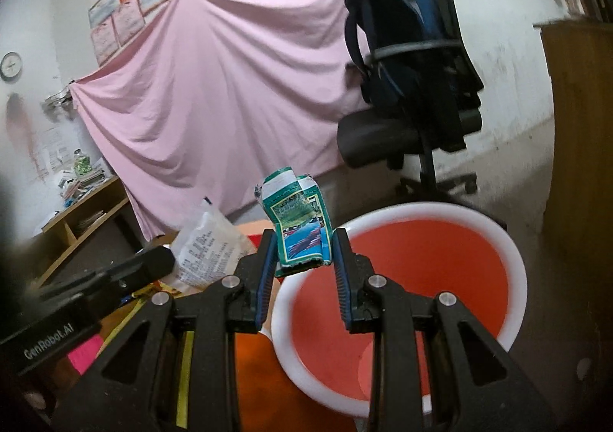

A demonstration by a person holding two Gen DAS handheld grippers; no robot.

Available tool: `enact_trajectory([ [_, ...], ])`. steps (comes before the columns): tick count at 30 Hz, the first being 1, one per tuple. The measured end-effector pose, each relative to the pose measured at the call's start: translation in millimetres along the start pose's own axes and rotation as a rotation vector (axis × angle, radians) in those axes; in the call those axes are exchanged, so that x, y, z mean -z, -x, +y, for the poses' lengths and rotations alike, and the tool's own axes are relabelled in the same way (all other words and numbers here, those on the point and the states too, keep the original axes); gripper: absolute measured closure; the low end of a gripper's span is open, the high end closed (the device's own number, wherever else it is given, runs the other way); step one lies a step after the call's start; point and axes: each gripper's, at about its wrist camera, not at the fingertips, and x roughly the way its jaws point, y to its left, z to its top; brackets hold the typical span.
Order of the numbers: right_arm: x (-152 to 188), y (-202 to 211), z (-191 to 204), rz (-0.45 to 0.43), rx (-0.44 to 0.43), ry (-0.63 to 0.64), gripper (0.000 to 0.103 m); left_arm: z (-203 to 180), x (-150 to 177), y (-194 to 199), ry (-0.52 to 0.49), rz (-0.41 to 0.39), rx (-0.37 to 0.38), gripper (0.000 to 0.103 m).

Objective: Collect trash
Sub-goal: 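Carry the carton and paper strip over the red bucket and open both tools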

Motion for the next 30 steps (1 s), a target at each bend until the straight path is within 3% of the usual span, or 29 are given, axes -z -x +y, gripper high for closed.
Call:
enact_trajectory([
  [6,3,-7,-9,0.040,0.020,-0.031,0.044,5,-3,-20,0.059,0.052,0.038,0.103],
  [18,7,-10,-29,0.080,0.062,-0.113,0.043,9,0,-33,0.107,0.079,0.054,0.103],
  [30,4,-6,-24,0.037,0.068,-0.085,0.033,25,4,-14,0.118,0.045,-0.013,0.103],
])
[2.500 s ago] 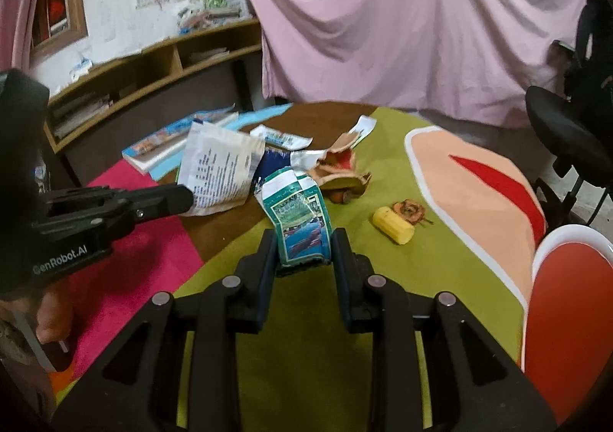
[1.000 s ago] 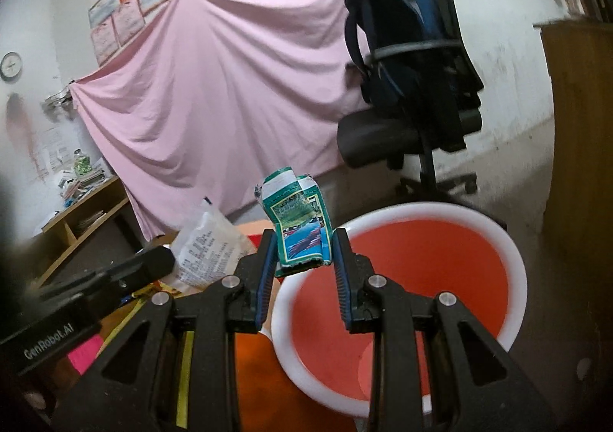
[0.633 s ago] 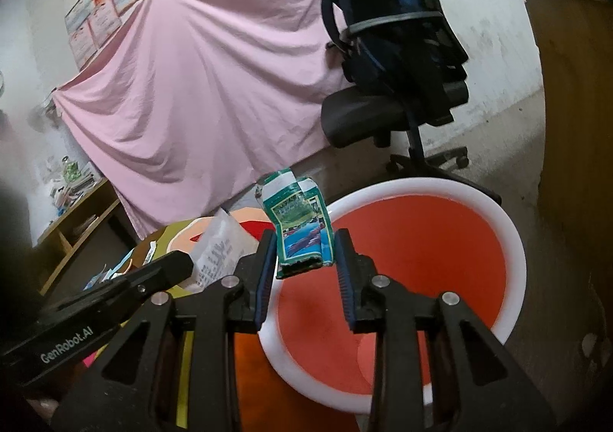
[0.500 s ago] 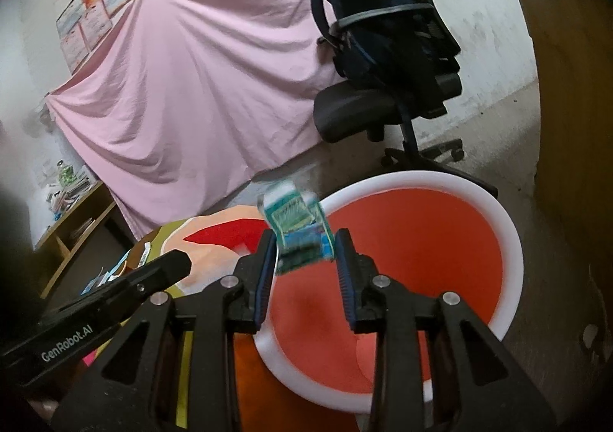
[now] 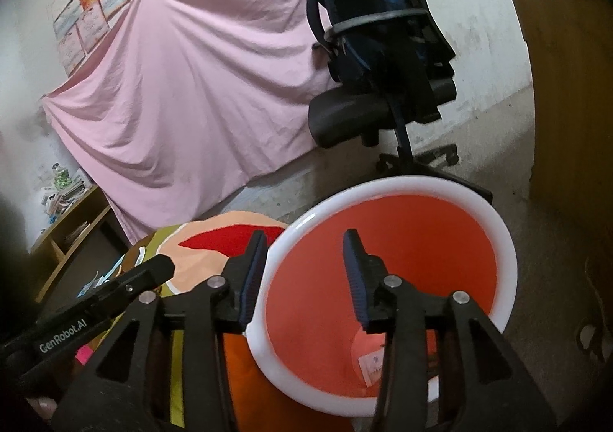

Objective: Collect trash
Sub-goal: 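Carry the carton and paper strip over the red bucket and open both tools, then move both open tools back over the table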

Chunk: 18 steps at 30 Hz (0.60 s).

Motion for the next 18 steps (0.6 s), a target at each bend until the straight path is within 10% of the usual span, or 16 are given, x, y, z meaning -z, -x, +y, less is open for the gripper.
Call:
enact_trajectory([
  [7,-5,12,24,-0.099,-0.020,0.076,0.018,20,1,33,0.010,-0.066,-0.066,0.099],
  [11,-5,19,47,-0.148,-0.044,0.125,0.002,38,4,56,0.038,-0.109,-0.096,0.067],
  [18,3,22,88,-0.217,-0.086,0.199,0.000,78,13,104,0.088,-0.202,-0.219,0.043],
])
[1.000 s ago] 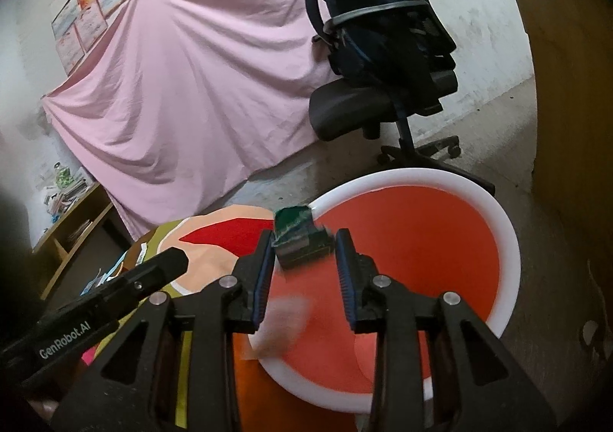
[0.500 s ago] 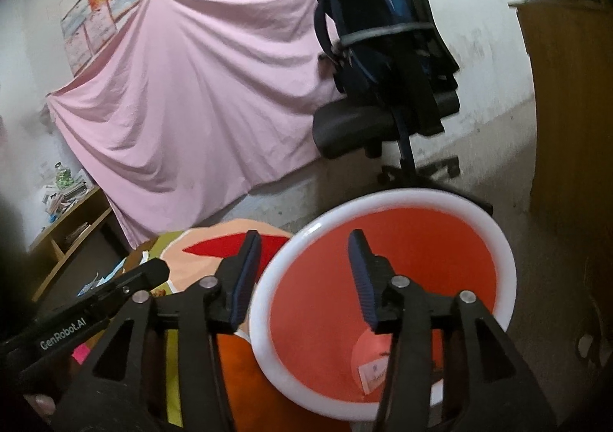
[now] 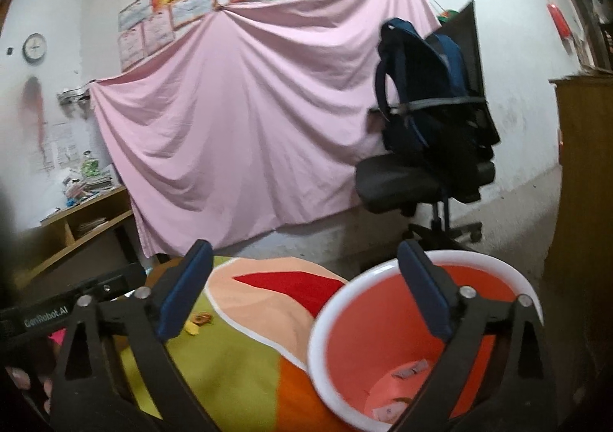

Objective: Collect trash
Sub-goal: 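Move both open tools back over the table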

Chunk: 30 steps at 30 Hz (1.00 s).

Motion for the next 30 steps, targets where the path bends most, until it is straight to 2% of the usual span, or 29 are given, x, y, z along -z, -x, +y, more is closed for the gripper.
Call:
enact_trajectory([
  [3,2,1,20,-0.041,-0.029,0.028,0.000,18,3,18,0.008,-0.058,-0.056,0.024],
  [4,2,1,24,-0.049,-0.035,0.036,0.000,22,4,24,0.010,-0.079,-0.080,0.012],
  [5,2,1,30,-0.059,-0.044,0.045,0.000,25,7,29,0.012,-0.100,-0.102,0.004],
  [8,4,1,47,-0.095,-0.079,0.069,0.000,40,13,46,0.027,-0.170,-0.155,0.003],
  [17,13,-2,84,-0.153,-0.139,0.117,0.000,84,26,77,0.062,-0.222,-0.256,0.003],
  [23,22,-7,109,-0.155,-0.171,0.172,0.000,107,37,97,0.044,-0.250,-0.315,0.003],
  [30,34,-25,140,-0.117,-0.224,0.261,0.000,131,49,101,0.038,-0.243,-0.353,0.003],
])
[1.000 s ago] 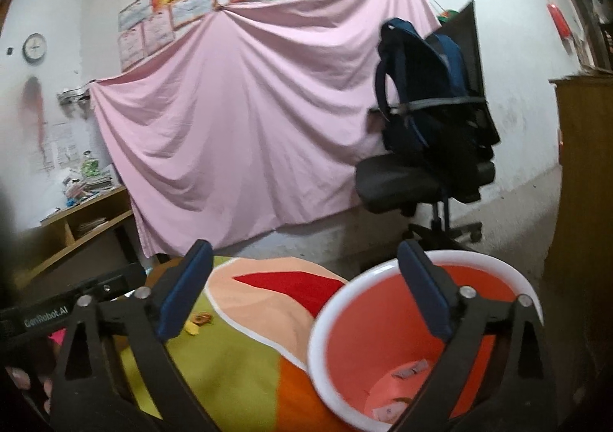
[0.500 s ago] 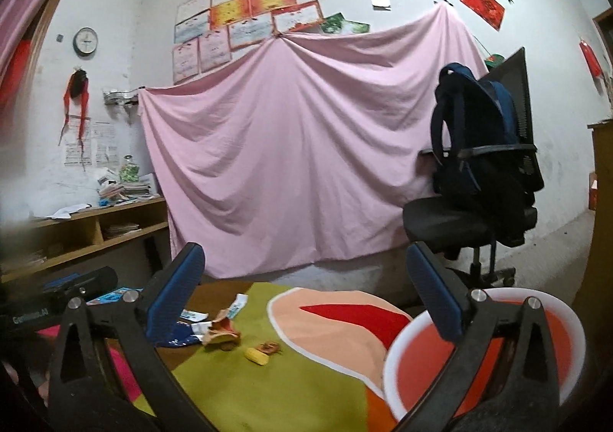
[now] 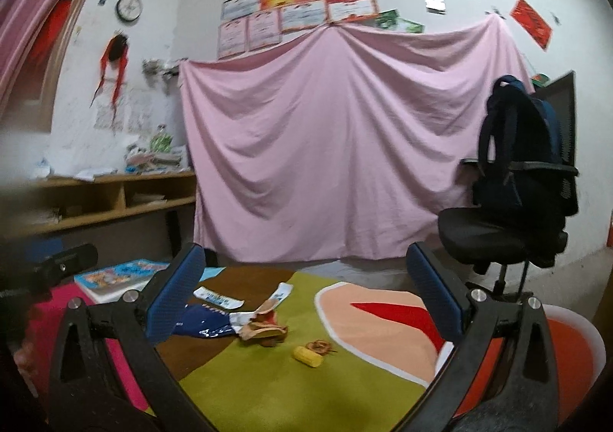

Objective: Collect trash
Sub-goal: 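Move both open tools back over the table, then grasp the white 'ROLLER' packet with the left tool while the right tool grasps the red-brown wrapper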

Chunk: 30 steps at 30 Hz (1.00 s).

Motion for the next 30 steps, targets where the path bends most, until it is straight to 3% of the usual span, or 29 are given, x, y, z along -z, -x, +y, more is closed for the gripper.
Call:
enact_trajectory([
  [6,6,-28,14,0.074,-0.035,0.054,0.000,11,7,-17,0.009,0.053,-0.007,0.003],
  [15,28,-81,7,0.325,-0.097,0.006,0.000,19,14,-58,0.061,0.249,0.005,0.005],
  [22,40,-101,1,0.438,-0.123,-0.034,0.000,15,22,-80,0.069,0.374,0.081,0.052],
  [30,45,-111,2,0.494,-0.143,-0.042,0.000,4,28,-91,0.058,0.449,0.159,0.071],
])
